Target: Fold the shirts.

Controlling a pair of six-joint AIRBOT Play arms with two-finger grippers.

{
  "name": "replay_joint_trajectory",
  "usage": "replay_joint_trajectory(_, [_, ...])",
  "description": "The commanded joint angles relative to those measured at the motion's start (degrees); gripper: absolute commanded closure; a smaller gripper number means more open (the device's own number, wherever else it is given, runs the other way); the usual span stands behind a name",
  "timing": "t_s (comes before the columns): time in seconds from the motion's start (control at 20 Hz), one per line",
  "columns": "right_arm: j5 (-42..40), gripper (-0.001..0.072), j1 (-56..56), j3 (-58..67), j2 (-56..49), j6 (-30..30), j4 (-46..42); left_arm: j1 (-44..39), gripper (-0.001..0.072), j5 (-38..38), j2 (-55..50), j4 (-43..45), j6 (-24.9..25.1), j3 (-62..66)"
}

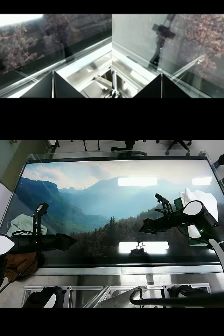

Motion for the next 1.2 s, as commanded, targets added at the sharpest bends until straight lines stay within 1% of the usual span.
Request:
replay_joint_trajectory(0.0, [0.1, 0.0695, 0.1, 0.0, 0.0, 0.0, 0.0, 0.3, 0.0688, -0.2, 0.0, 0.8, 0.1, 0.0])
replay_joint_trajectory(0.05, [0.1, 0.0695, 0.1, 0.0, 0.0, 0.0, 0.0, 0.9, 0.0689, -0.5, 0.0, 2.4, 0.1, 0.2])
replay_joint_trajectory(0.15, [0.1, 0.0695, 0.1, 0.0, 0.0, 0.0, 0.0, 2.8, 0.0689, -1.6, -0.1, 12.0, 0.0, 2.8])
replay_joint_trajectory(0.3, [0.1, 0.0694, 0.1, 0.0, 0.0, 0.0, 0.0, 7.6, 0.0680, 0.0, -0.3, 34.7, -3.8, 8.1])
replay_joint_trajectory(0.35, [0.1, 0.0695, 0.1, 0.0, 0.0, 0.0, 0.0, 9.7, 0.0344, 0.9, -1.3, 41.0, -4.7, 9.3])
replay_joint_trajectory(0.4, [0.1, 0.0695, 0.1, 0.0, 0.0, 0.0, 0.0, 11.8, -0.0006, 1.8, -2.8, 45.6, -7.0, 9.9])
replay_joint_trajectory(0.45, [0.1, 0.0695, 0.1, 0.0, 0.0, 0.0, 0.0, 14.1, 0.0001, 2.8, -5.1, 48.4, -9.4, 9.9])
replay_joint_trajectory(0.6, [0.1, 0.0695, 0.1, 0.0, 0.0, 0.0, 0.0, 19.7, 0.0001, 6.5, -14.4, 49.8, -9.6, 9.9])
replay_joint_trajectory(0.85, [0.1, 0.0695, 0.1, 0.0, 0.0, 0.0, 0.0, 27.7, 0.0001, 15.9, -30.3, 49.7, -9.6, 10.0])
replay_joint_trajectory(1.0, [0.1, 0.0695, 0.1, 0.0, 0.0, 0.0, 0.0, 30.5, 0.0001, 21.2, -37.6, 49.5, -9.6, 10.0])
replay_joint_trajectory(1.15, [0.1, 0.0694, 0.1, 0.0, 0.0, 0.0, 0.0, 31.7, 0.0002, 24.3, -43.2, 49.5, -9.6, 10.0])
